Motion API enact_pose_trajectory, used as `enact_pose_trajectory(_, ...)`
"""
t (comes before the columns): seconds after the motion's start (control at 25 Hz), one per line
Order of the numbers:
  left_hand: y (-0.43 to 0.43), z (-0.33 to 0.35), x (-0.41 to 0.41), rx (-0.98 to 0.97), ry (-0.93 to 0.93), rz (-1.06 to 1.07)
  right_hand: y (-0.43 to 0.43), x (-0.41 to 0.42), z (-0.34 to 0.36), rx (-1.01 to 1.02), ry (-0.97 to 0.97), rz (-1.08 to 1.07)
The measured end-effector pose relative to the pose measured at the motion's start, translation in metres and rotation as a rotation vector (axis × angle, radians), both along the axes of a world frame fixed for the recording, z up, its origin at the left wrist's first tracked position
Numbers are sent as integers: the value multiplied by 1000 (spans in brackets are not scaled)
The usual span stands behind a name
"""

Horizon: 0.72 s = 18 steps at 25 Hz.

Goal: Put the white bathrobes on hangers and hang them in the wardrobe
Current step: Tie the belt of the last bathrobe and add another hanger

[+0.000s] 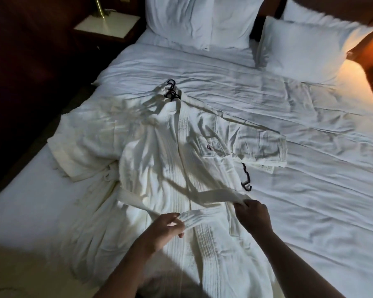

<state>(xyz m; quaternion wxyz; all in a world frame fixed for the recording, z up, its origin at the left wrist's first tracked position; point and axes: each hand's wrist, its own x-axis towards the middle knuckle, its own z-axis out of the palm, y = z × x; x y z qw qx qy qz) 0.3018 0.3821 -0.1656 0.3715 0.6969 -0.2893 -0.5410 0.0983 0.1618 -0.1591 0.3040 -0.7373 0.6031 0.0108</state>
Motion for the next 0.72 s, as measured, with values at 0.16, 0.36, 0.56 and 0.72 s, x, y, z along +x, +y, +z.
enact_pose_trajectory(0.16, -2, 75, 17, -161, -93, 78, 11, -5, 52, 528, -434, -203)
enact_pose_trajectory(0.36, 1, 171, 40, -296, -182, 194, 16, 3, 125, 622, -614, -75)
enact_pose_trajectory(0.56, -20, 217, 59, -324, -208, 150, 15, 35, 179, 575, -551, 110)
enact_pose_trajectory(0.72, -41, 234, 66, -409, -221, 257, 9, 66, 197, 622, -900, 50)
